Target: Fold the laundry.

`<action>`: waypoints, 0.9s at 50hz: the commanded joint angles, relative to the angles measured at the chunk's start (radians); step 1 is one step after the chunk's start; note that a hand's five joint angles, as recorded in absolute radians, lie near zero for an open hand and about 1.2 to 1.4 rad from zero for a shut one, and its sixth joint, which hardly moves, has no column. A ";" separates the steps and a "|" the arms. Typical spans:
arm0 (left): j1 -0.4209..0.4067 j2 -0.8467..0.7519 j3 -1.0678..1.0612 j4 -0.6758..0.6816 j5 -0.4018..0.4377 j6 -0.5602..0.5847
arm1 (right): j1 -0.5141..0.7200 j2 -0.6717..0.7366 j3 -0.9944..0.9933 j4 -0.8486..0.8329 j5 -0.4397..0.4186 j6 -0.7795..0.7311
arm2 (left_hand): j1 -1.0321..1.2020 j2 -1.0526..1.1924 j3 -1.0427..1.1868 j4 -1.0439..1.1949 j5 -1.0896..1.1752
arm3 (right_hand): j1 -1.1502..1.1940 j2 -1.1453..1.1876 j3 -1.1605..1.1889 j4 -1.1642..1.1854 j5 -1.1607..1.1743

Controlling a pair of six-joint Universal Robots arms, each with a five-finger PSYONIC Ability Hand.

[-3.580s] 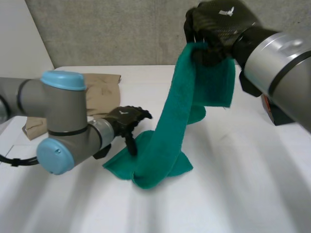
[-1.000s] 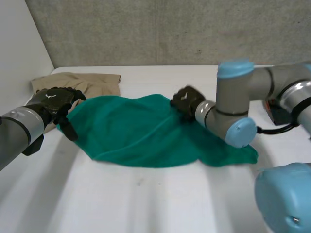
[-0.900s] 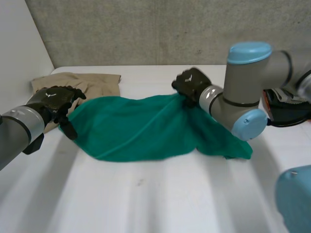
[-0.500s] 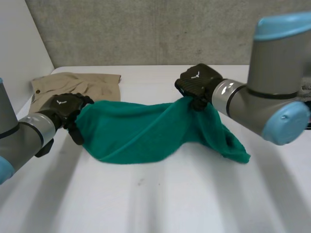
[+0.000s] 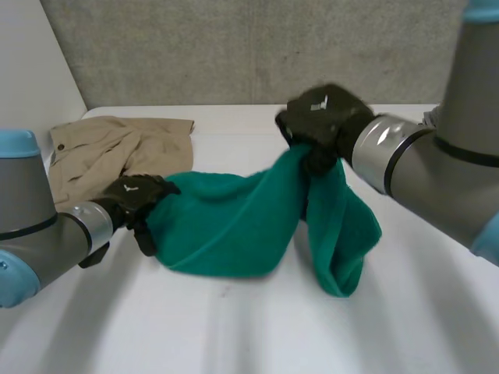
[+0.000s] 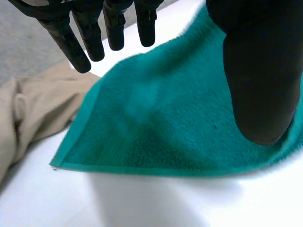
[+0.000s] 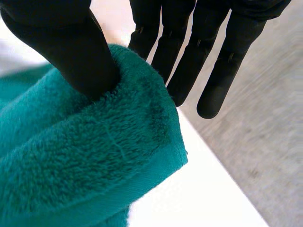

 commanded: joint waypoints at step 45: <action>-0.024 0.158 0.188 0.040 -0.065 0.028 | -0.219 0.086 0.117 0.049 0.000 -0.236 | 1.186 1.194 1.188 1.197 1.174 | 0.279 0.229 0.214 0.200 0.241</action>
